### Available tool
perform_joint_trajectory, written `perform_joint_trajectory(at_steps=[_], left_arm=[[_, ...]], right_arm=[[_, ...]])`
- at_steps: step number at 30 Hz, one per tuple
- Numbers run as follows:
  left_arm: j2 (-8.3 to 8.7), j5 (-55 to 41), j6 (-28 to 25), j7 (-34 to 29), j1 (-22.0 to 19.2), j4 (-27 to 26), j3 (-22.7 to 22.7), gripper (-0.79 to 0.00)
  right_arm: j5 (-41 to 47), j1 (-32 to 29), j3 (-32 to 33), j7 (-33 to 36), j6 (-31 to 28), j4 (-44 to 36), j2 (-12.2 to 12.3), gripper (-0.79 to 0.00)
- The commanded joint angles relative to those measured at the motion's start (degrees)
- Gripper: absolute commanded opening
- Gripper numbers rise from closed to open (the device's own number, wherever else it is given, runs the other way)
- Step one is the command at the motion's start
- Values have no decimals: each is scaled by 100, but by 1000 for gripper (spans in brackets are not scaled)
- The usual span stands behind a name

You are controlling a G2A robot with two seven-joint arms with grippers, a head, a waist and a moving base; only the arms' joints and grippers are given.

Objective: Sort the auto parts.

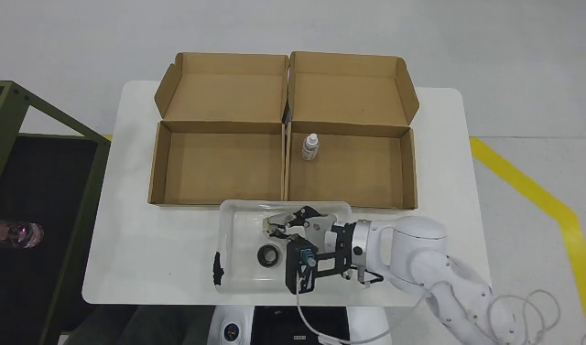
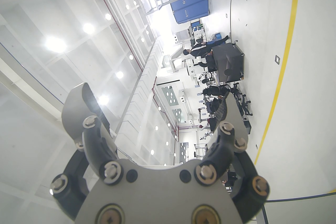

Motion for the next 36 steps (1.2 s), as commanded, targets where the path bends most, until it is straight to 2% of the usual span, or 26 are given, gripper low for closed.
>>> perform_joint_trajectory(at_steps=[1, 17, 25, 36], left_arm=[[0, 0, 0, 0, 0, 0, 0, 0], [0, 0, 0, 0, 0, 0, 0, 0], [0, 0, 0, 0, 0, 0, 0, 0], [0, 0, 0, 0, 0, 0, 0, 0]], right_arm=[[-17, 17, 39, -123, 56, 12, -3, -785], [-53, -88, 748, -884, 352, -15, 56, -785], [224, -99, 1164, -962, 296, 76, 89, -785], [534, 48, 1469, -613, 226, 484, 105, -785]])
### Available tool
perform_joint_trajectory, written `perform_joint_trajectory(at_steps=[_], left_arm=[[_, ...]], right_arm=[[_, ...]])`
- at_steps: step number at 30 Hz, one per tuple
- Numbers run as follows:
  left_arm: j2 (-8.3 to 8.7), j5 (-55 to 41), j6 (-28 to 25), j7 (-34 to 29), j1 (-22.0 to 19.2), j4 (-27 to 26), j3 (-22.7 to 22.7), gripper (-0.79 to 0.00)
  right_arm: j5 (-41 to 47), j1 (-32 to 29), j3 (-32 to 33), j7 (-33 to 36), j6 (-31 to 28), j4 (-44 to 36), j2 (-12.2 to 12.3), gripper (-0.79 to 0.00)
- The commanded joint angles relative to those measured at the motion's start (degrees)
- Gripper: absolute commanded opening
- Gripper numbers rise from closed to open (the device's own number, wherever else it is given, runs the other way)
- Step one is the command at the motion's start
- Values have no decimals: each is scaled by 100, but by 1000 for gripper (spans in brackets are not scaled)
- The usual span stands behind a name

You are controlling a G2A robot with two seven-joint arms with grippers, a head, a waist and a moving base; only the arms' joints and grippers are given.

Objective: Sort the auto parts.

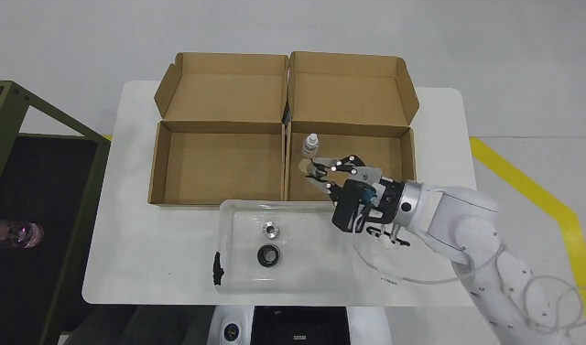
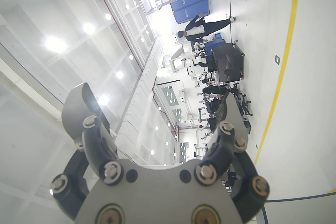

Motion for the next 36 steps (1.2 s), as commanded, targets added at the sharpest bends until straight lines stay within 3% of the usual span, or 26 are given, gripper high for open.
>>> perform_joint_trajectory(at_steps=[1, 13, 36], left_arm=[[0, 0, 0, 0, 0, 0, 0, 0], [0, 0, 0, 0, 0, 0, 0, 0], [0, 0, 0, 0, 0, 0, 0, 0]], right_arm=[[66, 52, 19, 136, -47, 116, 0, -785], [728, 451, -168, 1216, -269, 839, -37, -785], [1213, 1716, -1084, 2367, -175, 2608, -271, -785]])
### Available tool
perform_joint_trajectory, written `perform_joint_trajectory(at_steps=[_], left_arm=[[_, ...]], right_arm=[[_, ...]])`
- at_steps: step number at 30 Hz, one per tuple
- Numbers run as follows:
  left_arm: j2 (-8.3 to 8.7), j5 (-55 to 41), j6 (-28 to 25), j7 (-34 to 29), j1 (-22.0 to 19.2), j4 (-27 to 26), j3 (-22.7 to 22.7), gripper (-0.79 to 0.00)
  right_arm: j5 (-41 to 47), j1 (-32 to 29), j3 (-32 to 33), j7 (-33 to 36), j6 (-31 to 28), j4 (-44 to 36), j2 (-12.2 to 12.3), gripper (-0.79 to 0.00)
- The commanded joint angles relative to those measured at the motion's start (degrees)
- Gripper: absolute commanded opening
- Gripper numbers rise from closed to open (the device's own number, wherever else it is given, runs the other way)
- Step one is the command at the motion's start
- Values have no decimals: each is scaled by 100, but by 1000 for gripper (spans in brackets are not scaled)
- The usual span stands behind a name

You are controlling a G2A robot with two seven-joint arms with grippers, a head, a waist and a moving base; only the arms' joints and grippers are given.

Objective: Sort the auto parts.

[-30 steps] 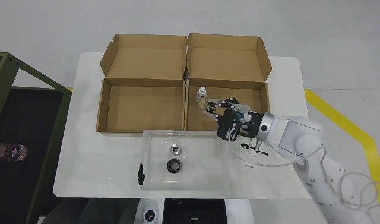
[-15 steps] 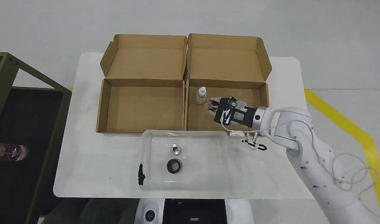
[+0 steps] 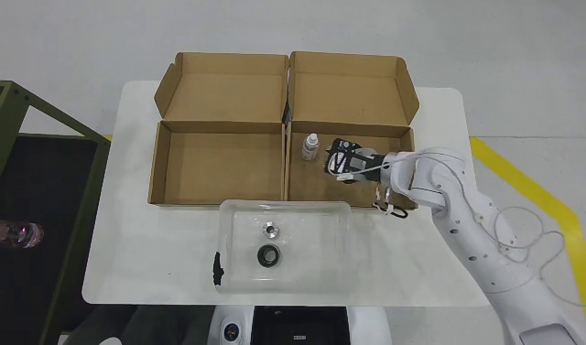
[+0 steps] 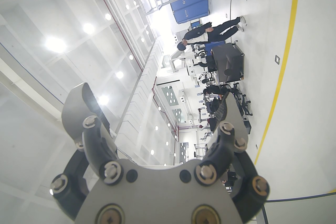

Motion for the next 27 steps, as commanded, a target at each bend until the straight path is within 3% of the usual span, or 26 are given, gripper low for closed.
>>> perform_joint_trajectory(at_steps=[1, 17, 19, 23, 27], left_arm=[[0, 0, 0, 0, 0, 0, 0, 0], [0, 0, 0, 0, 0, 0, 0, 0], [0, 0, 0, 0, 0, 0, 0, 0], [0, 0, 0, 0, 0, 0, 0, 0], [0, 0, 0, 0, 0, 0, 0, 0]], right_arm=[[-3, 81, -76, 79, 28, 102, -22, -785], [18, 613, -661, 222, 173, 1003, -229, -767], [3, 650, -705, 200, 186, 1063, -248, -742], [-6, 697, -771, 170, 209, 1167, -280, -591], [-12, 736, -811, 147, 218, 1236, -305, -551]])
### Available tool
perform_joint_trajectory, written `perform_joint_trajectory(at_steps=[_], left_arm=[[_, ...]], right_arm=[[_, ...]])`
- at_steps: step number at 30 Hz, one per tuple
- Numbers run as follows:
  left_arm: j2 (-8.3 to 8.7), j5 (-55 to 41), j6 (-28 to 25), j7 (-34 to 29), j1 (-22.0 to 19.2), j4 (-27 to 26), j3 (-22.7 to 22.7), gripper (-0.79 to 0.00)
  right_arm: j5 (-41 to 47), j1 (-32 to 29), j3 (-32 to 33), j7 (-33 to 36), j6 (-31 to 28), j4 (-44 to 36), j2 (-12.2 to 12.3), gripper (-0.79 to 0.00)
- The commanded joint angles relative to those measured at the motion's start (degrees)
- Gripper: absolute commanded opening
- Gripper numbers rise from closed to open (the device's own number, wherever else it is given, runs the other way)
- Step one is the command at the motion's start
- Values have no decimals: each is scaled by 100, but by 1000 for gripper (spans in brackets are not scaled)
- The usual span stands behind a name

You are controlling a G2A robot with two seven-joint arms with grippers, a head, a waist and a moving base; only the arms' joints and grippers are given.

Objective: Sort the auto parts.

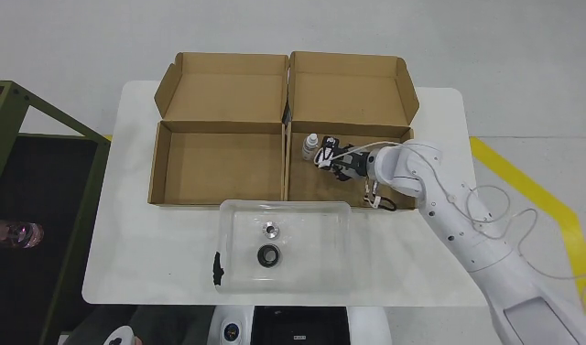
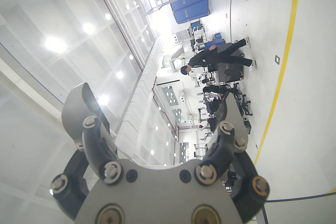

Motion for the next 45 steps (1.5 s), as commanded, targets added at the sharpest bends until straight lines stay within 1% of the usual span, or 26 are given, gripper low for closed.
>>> perform_joint_trajectory(at_steps=[1, 7, 13, 20, 27, 33, 38, 45], left_arm=[[0, 0, 0, 0, 0, 0, 0, 0], [0, 0, 0, 0, 0, 0, 0, 0], [0, 0, 0, 0, 0, 0, 0, 0], [0, 0, 0, 0, 0, 0, 0, 0], [0, 0, 0, 0, 0, 0, 0, 0], [0, 0, 0, 0, 0, 0, 0, 0], [0, 0, 0, 0, 0, 0, 0, 0], [0, 0, 0, 0, 0, 0, 0, 0]], right_arm=[[12, 11, -7, -18, 0, 19, -9, -539], [8, -89, 148, -73, -23, -224, 31, -471], [-67, -431, 521, -57, -114, -839, 161, -456], [-8, -990, 998, -158, -299, -1663, 317, -453], [108, -1520, 1237, -470, -412, -2290, 404, -456], [93, -1821, 1229, -760, -479, -2752, 432, -477], [35, -1946, 1055, -842, -543, -3012, 427, -468], [-133, -1992, 582, -856, -505, -3203, 369, -477]])
